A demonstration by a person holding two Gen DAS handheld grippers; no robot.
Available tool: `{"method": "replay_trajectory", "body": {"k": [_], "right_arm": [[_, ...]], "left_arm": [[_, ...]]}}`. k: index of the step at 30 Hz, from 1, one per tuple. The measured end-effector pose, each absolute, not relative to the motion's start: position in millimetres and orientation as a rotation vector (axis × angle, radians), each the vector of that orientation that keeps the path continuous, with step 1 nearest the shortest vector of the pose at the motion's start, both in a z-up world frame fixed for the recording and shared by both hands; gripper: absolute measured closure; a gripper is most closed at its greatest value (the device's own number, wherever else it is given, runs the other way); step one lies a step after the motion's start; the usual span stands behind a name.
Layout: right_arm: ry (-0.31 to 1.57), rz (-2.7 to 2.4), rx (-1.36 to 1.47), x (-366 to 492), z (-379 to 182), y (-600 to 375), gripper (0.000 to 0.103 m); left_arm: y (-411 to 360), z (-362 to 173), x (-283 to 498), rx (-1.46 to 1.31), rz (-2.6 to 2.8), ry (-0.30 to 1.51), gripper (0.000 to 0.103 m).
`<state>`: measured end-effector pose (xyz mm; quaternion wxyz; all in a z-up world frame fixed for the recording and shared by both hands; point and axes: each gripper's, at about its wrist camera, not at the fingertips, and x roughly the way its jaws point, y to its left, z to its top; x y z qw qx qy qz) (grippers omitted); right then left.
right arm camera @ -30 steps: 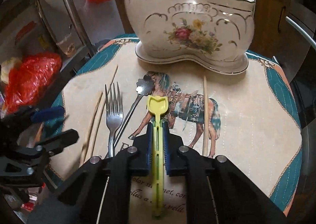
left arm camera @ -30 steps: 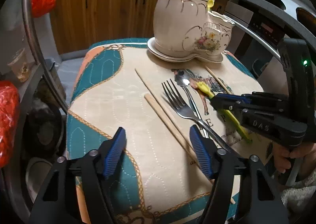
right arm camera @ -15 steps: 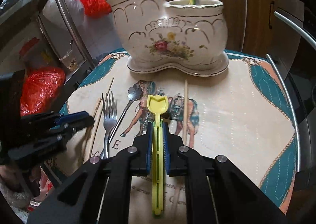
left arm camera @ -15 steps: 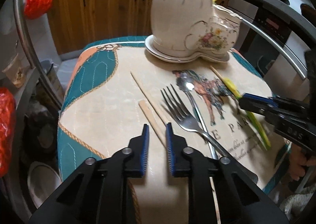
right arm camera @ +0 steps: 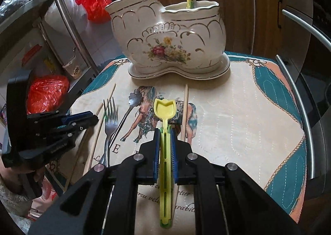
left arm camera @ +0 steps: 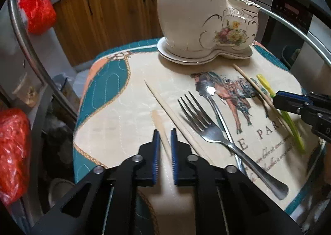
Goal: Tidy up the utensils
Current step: 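Grasp a wooden chopstick with the left tool while the right tool lifts the yellow utensil, then carry the chopstick with the left tool while the right tool carries the yellow utensil to the holder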
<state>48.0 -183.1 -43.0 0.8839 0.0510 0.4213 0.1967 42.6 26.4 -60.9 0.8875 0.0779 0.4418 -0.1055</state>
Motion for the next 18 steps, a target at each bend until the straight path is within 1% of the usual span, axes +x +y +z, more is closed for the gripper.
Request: {"method": "replay_trajectory", "body": {"k": [7, 11, 18], "right_arm": [[0.814, 0.408, 0.15, 47, -31, -195, 0.093], [0.76, 0.403, 0.174, 51, -18, -203, 0.093], [0.636, 0.396, 0.218, 69, 22, -218, 0.093]], "left_arm": [[54, -49, 43, -0.002, -0.266, 0.876, 0.096], [62, -19, 39, -0.044, -0.293, 0.77, 0.096], [63, 48, 40, -0.091, -0.351, 0.553, 0.096]]}}
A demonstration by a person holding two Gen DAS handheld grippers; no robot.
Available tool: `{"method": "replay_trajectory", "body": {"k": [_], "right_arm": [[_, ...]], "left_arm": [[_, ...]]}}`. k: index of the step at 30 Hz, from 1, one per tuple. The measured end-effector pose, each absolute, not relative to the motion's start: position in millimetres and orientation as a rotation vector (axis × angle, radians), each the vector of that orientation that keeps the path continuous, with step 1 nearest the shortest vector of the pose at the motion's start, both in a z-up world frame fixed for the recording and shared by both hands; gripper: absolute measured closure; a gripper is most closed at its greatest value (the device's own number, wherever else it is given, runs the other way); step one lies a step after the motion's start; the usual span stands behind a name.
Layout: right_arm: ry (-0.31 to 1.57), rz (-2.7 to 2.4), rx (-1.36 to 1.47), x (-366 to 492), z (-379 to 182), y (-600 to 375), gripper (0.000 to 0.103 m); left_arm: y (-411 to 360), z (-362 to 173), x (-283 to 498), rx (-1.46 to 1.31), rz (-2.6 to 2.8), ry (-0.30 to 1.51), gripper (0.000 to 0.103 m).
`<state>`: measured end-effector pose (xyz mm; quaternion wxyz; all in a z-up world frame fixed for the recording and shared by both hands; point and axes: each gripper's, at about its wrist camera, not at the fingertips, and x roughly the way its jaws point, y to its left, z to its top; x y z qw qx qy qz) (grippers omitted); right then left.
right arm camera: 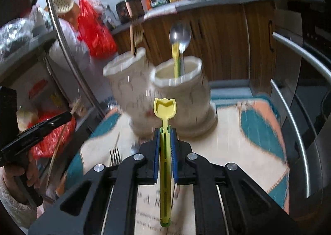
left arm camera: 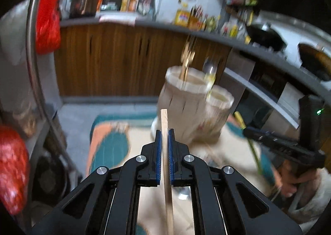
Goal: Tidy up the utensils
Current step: 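Carry the chopstick with the left tool while the right tool carries the yellow utensil to the holder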
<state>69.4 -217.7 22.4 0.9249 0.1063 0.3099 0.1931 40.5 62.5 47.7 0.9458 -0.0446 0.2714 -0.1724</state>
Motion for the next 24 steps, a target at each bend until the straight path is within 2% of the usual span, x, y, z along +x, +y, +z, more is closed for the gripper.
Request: {"method": "replay_trajectory", "body": {"k": [11, 16, 24], "right_arm": [[0.374, 0.394, 0.336, 126, 91, -240, 0.093], [0.316, 0.394, 0.342, 149, 95, -237, 0.093], [0.301, 0.376, 0.34, 171, 72, -228, 0.093]], "left_arm": [[31, 132, 94, -0.163, -0.431, 0.281, 0.096], [2, 143, 125, -0.119, -0.43, 0.178, 0.096], [-7, 142, 161, -0.157, -0.391, 0.09, 0.096]]}}
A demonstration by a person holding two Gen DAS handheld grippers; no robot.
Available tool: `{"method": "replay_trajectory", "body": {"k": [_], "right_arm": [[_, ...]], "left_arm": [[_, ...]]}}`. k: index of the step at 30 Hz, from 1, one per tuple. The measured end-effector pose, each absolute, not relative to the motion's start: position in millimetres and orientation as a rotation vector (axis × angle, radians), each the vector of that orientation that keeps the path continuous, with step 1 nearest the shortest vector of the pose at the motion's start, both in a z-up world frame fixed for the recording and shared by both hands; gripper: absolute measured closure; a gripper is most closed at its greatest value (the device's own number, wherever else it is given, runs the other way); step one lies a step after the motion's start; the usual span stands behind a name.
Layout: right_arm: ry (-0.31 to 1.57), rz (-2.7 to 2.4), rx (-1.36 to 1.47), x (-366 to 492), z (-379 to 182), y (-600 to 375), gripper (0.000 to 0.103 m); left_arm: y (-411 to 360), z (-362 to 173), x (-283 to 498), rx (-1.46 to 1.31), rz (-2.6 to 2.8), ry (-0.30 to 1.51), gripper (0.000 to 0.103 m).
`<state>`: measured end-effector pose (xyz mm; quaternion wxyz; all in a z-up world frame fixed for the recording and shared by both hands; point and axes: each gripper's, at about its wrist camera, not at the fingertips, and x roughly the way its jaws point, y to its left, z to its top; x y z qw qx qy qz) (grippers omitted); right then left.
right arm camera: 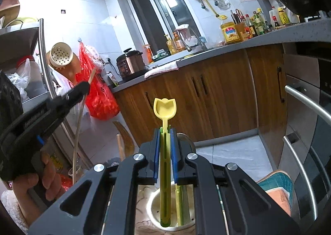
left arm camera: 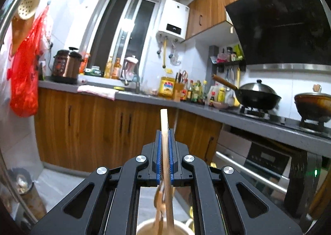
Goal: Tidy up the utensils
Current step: 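Carry the chopstick with the left tool while the right tool carries the yellow utensil to the holder, then release the chopstick into the larger pot while the right tool releases the yellow utensil into the smaller pot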
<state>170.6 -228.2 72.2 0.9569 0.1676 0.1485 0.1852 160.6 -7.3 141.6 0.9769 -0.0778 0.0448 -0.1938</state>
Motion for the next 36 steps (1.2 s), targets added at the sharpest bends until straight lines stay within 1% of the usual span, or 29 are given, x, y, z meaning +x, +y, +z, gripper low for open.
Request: {"method": "replay_trajectory", "body": {"k": [9, 19, 27, 36], "right_arm": [[0.28, 0.36, 0.32, 174, 54, -222, 0.093], [0.273, 0.363, 0.28, 168, 46, -216, 0.093], [0.313, 0.376, 0.264, 159, 43, -219, 0.093], [0.399, 0.369, 0.252, 159, 33, -218, 0.093]], "left_arm": [[-13, 129, 177, -0.13, -0.307, 0.07, 0.096], [-4, 115, 167, -0.107, -0.305, 0.061, 0.096], [-1, 103, 140, -0.008, -0.354, 0.129, 0.096], [-1, 84, 136, 0.027, -0.372, 0.322, 0.096]]}}
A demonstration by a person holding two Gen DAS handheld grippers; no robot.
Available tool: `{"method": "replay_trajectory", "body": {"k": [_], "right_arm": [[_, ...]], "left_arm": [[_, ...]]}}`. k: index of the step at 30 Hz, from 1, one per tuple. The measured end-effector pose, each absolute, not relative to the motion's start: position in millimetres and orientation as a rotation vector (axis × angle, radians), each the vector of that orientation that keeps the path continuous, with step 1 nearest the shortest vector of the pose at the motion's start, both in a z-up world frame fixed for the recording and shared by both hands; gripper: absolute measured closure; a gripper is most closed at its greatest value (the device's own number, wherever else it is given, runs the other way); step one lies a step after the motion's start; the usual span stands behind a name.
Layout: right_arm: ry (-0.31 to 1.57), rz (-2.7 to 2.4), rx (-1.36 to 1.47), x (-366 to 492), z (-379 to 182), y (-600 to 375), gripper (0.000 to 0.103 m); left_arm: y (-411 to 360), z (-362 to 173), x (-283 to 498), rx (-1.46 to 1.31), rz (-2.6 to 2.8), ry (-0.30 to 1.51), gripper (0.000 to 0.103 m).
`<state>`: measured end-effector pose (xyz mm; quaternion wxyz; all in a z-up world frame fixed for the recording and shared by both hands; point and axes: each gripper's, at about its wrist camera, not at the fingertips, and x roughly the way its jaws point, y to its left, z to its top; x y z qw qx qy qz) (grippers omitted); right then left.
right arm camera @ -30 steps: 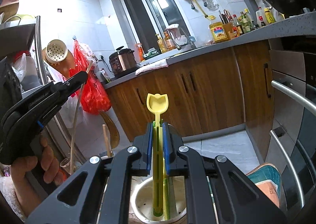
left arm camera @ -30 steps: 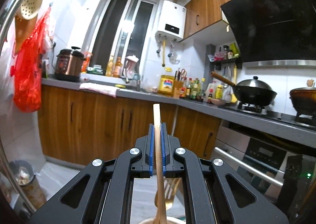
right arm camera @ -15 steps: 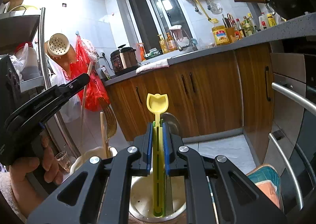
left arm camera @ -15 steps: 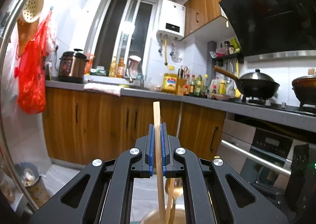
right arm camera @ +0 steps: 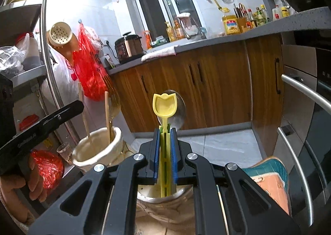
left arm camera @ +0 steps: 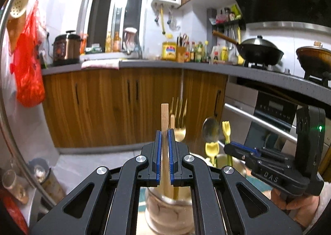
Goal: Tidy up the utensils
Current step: 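Release the chopstick into the larger pot while the right tool releases the yellow utensil into the smaller pot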
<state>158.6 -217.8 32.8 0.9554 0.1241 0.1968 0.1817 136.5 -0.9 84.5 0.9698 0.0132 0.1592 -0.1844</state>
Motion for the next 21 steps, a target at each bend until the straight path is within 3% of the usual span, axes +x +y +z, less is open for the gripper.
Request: {"method": "replay_trajectory", "body": {"k": [11, 13, 15, 21], "right_arm": [[0.45, 0.353, 0.27, 158, 32, -223, 0.091], [0.451, 0.354, 0.271, 156, 34, -225, 0.076], [0.454, 0.357, 0.274, 153, 38, -226, 0.067], [0.473, 0.351, 0.277, 138, 46, -230, 0.057]], "left_arm": [[3, 75, 135, 0.029, -0.359, 0.378, 0.094], [5, 77, 132, 0.023, -0.356, 0.379, 0.09], [7, 79, 129, 0.02, -0.353, 0.384, 0.08], [16, 83, 113, 0.0, -0.342, 0.401, 0.056]]}}
